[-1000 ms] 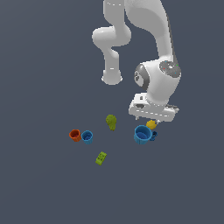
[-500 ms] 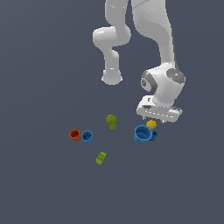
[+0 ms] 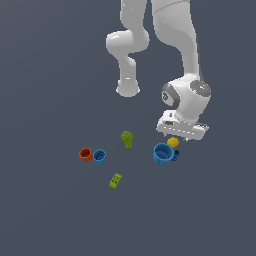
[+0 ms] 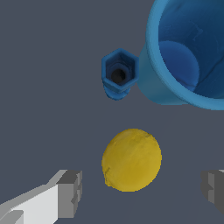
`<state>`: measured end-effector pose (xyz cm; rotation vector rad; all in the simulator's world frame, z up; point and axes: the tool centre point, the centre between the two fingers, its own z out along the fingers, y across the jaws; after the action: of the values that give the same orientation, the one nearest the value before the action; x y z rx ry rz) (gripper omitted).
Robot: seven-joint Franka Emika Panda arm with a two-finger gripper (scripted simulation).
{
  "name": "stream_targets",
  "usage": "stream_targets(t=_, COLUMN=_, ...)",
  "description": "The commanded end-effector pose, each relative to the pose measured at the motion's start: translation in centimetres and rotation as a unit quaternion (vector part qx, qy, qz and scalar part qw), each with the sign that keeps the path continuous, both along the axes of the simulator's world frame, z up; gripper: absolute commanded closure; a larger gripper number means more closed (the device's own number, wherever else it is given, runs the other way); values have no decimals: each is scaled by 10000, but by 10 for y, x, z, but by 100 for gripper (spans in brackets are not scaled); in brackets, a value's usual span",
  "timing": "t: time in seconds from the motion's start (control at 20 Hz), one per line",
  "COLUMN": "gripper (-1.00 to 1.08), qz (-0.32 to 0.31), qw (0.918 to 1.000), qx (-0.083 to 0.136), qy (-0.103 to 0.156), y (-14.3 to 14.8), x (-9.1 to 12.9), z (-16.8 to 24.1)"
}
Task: Pick up a designated object from a clutter of objects.
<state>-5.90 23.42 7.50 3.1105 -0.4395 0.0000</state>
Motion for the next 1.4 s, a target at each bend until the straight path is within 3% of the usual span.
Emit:
stream_targets(t=0.0, gripper=-92, qz=-3, qw=10000, qx=-1, qy=3, y=0, x=0, z=-7)
stream_targets(t=0.65, gripper=-92, qz=-11, qw=10000, qx=1, qy=0, y=1, x=-1, z=-47)
stream_targets(t=0.7, gripper=108, qz=-11, qw=10000, qx=1, qy=0, y=1, x=-1, z=-47)
stream_targets(t=1.35, gripper=108, qz=-7, qw=10000, qx=4, qy=-4, y=-1, x=-1, z=-44)
